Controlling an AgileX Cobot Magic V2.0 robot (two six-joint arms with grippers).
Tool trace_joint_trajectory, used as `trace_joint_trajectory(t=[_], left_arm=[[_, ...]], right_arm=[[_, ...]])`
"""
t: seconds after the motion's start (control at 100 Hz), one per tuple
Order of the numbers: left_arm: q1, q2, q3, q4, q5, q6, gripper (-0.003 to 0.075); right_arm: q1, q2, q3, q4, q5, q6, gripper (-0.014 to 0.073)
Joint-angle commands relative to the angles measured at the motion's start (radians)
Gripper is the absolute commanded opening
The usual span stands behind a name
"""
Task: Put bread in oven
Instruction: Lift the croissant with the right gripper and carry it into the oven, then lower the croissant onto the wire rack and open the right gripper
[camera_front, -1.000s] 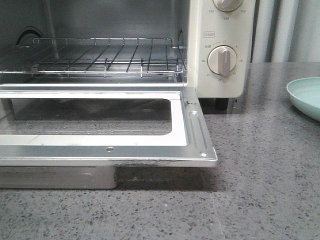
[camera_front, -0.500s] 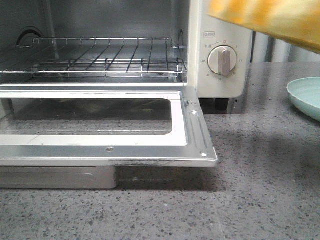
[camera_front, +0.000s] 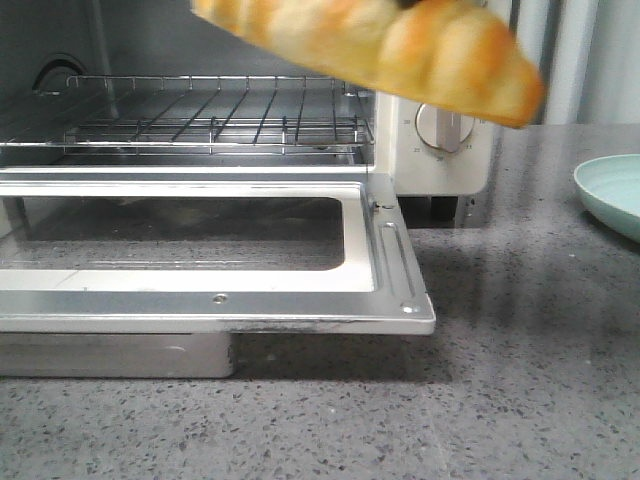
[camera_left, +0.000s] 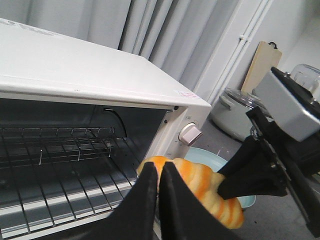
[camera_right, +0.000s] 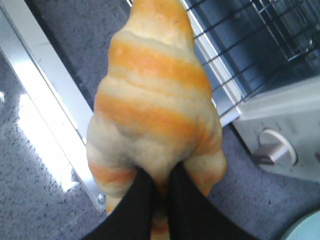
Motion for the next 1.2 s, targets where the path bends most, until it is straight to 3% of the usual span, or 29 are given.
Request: trace_joint_trajectory(t=[0.0,1.1,1.19], left_arm=[[-0.009,0.003,-0.034,-0.005,-0.067,-0.001,-0.0021],[-0.009,0.003,-0.034,0.008,-0.067,-0.001,-0.0021],[-0.009,0.003,-0.034,0.008,-0.066,-0.001,-0.0021]], right_arm=[[0.005,0.014,-0.061,-0.062,-0.078,-0.008,-0.0069],[0.007,0.209,-0.124,-0.325,-0.374,-0.008,-0.0068],[0.007,0.209,-0.124,-0.33,-0.38,-0.008,-0.0026]])
